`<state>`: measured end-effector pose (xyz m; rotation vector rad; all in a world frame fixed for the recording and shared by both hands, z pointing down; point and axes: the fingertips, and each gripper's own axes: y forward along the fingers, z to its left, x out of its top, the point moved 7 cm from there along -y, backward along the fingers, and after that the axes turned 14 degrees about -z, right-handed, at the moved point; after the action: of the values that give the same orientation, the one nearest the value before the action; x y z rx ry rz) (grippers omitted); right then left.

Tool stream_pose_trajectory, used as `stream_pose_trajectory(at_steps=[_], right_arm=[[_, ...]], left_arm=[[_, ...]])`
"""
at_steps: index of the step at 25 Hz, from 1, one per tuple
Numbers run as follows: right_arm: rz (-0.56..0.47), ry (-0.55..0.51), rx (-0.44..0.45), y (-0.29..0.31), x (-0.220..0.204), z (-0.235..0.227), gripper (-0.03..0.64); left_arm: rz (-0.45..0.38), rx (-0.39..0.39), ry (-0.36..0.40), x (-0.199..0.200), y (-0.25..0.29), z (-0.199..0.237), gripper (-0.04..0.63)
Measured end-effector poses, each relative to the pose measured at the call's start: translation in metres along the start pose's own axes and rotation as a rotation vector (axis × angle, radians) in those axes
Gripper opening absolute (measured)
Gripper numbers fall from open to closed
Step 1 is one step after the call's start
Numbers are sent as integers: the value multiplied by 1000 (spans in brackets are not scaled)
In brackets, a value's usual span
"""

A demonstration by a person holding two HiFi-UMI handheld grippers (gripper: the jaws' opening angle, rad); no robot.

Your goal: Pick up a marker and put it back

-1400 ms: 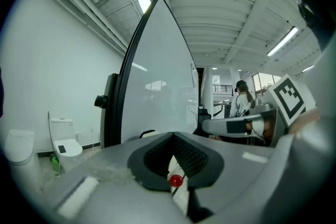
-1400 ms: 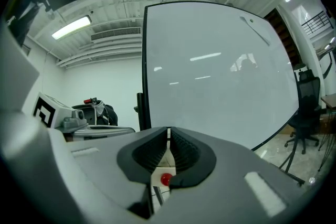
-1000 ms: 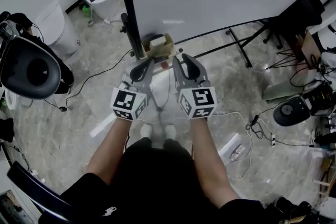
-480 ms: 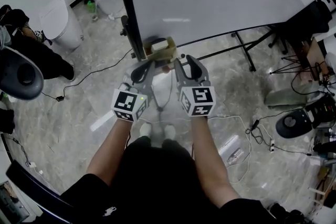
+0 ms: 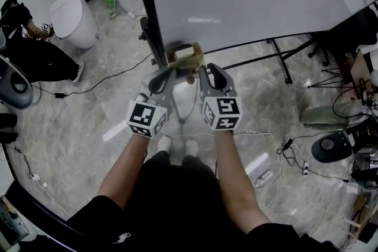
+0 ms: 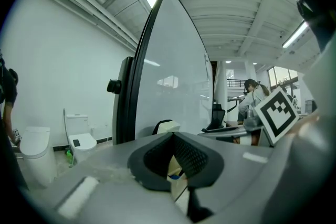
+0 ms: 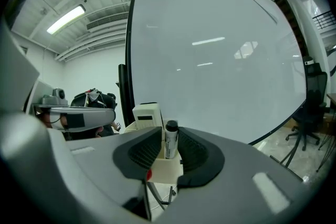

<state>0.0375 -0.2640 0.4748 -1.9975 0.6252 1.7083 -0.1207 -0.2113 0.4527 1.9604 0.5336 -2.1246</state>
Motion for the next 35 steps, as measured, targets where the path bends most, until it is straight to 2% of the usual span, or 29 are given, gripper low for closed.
stream_pose_trajectory(at_steps=[2,35], right_arm=[[1,-4,0,1,0,0,74],[-152,-96,39,-27,65,35,75]], left_arm=[[1,0,-2,-1,1,-1,5],[-74,-65,32,35,-15,-19,5]])
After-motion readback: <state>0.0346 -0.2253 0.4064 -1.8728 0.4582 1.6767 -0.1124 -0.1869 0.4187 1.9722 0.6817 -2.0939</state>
